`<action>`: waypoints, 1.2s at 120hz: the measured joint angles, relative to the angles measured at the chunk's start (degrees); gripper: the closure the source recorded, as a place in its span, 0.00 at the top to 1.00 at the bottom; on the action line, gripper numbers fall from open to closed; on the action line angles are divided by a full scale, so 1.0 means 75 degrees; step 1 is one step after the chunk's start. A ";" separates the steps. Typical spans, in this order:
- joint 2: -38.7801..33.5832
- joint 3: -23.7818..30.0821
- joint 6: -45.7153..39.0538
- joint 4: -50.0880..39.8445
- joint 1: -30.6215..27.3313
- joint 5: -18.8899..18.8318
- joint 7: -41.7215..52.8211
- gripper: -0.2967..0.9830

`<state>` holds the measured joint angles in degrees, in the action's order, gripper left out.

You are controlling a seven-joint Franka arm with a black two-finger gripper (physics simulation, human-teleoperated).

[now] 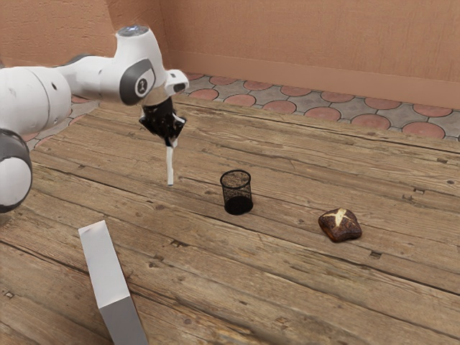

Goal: Take the marker out of the pen holder and place it to the left of the pen holder.

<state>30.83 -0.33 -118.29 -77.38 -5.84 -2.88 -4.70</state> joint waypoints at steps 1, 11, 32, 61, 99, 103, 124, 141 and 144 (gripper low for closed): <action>0.0112 0.0020 0.0108 0.0134 -0.0032 0.0012 0.0000 0.15; 0.0934 0.0156 0.0972 0.1106 -0.0264 0.0087 0.0021 0.15; 0.2016 0.0274 0.1791 0.2458 -0.0412 -0.0081 0.0219 0.15; 0.2377 0.0810 0.1199 0.2762 -0.0413 -0.0729 0.0700 0.27; -0.2263 -0.0386 0.0227 -0.0852 0.0911 -0.0501 0.1106 0.65; -0.2912 -0.0841 0.0591 -0.0954 0.1328 -0.0403 0.0953 0.67; -0.4877 -0.1691 0.2403 -0.1528 0.2041 -0.0583 0.0212 0.72; -0.5100 -0.1609 0.2842 -0.2002 0.2045 -0.0674 -0.0245 0.75; -0.5118 -0.1540 0.2896 -0.2031 0.2030 -0.0677 -0.0315 0.75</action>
<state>-7.56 -11.88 -96.57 -92.61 9.39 -7.96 -7.06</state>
